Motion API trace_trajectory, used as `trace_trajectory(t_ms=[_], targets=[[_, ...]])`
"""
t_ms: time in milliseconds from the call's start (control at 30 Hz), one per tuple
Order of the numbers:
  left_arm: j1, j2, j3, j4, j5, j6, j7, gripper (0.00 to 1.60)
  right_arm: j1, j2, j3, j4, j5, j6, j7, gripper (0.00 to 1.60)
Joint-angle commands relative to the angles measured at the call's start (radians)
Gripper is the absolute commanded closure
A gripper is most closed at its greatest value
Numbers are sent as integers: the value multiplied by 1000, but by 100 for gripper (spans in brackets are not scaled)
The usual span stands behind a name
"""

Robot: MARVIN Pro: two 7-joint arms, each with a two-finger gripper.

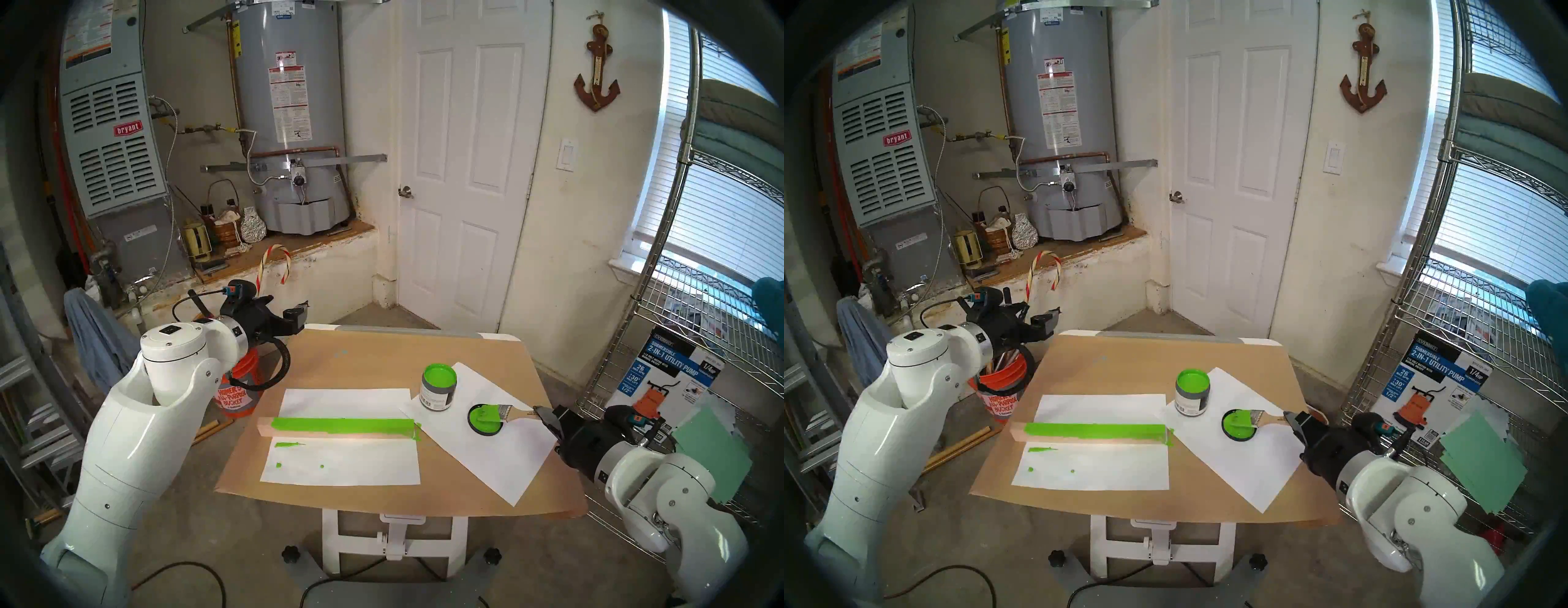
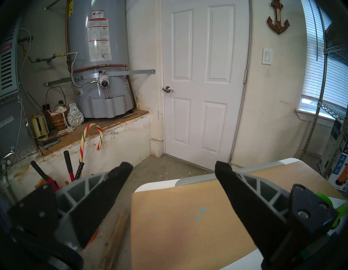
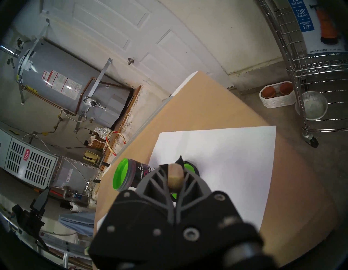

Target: Pick up brush, dip the brush into paint, and paint the wood

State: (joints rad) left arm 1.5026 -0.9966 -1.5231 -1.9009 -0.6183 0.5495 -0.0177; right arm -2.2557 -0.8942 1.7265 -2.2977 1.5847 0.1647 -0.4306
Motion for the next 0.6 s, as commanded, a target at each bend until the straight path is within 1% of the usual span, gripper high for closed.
trace_trajectory(t_ms=[0,67,100,167,400,567], targets=[[-9,2,-9,-17,-2,-2,1,0,65,4,-24,3,-12,-11,-27,160],[-9,2,-9,-17,-2,-2,1,0,80,6,-31,15,1,-3,-37,160],[-9,2,-9,-17,-2,-2,1,0,86,7,-37,19,-7,-6,-44,160],[-9,2,-9,-17,-2,-2,1,0,95,7,-41,27,4,0,-51,160],[-9,2,-9,-17,-2,-2,1,0,106,9,-52,33,-2,-4,-57,160],[-9,2,-9,-17,-2,-2,1,0,133,10,-72,43,6,-2,-70,160]])
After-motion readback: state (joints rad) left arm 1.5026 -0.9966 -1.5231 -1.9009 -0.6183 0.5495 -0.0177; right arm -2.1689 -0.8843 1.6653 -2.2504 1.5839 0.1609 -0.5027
